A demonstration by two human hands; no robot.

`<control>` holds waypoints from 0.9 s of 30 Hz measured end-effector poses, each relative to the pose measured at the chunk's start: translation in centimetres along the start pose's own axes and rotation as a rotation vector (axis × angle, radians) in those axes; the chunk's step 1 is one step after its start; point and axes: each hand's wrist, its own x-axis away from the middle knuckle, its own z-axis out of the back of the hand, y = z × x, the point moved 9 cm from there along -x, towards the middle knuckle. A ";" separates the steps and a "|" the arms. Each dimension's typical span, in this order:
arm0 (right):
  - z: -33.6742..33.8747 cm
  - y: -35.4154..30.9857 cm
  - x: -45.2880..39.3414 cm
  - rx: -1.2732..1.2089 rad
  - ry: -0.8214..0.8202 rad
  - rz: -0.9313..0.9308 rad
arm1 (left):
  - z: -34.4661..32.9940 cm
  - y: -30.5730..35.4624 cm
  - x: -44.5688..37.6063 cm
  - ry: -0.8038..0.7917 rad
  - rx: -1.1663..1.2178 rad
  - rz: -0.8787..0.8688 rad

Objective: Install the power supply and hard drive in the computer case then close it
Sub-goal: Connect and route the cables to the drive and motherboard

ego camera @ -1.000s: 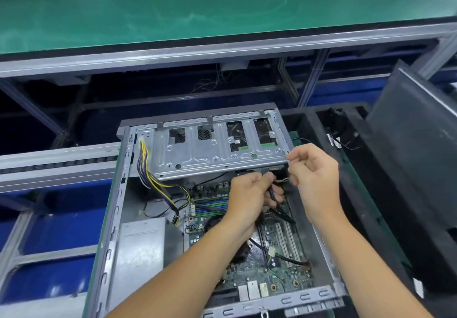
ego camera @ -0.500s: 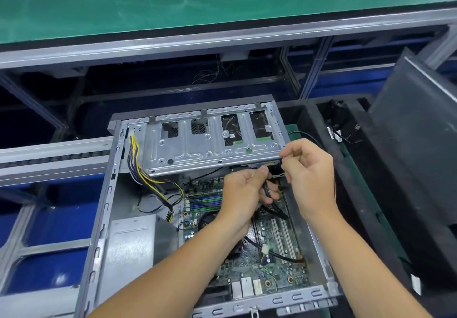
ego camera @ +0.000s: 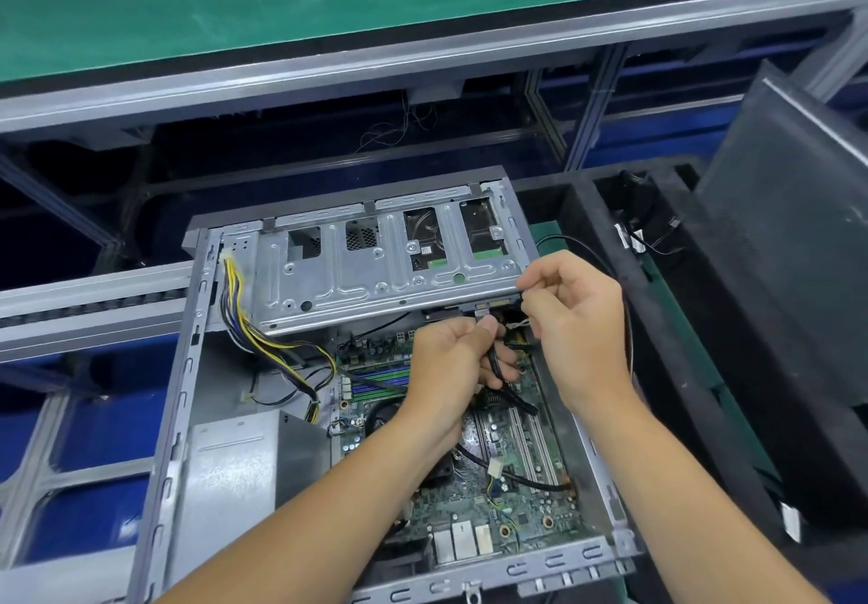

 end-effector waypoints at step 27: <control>0.0 -1.0 0.7 0.071 -0.021 -0.003 | 0.3 -1.0 -0.9 0.179 0.070 0.173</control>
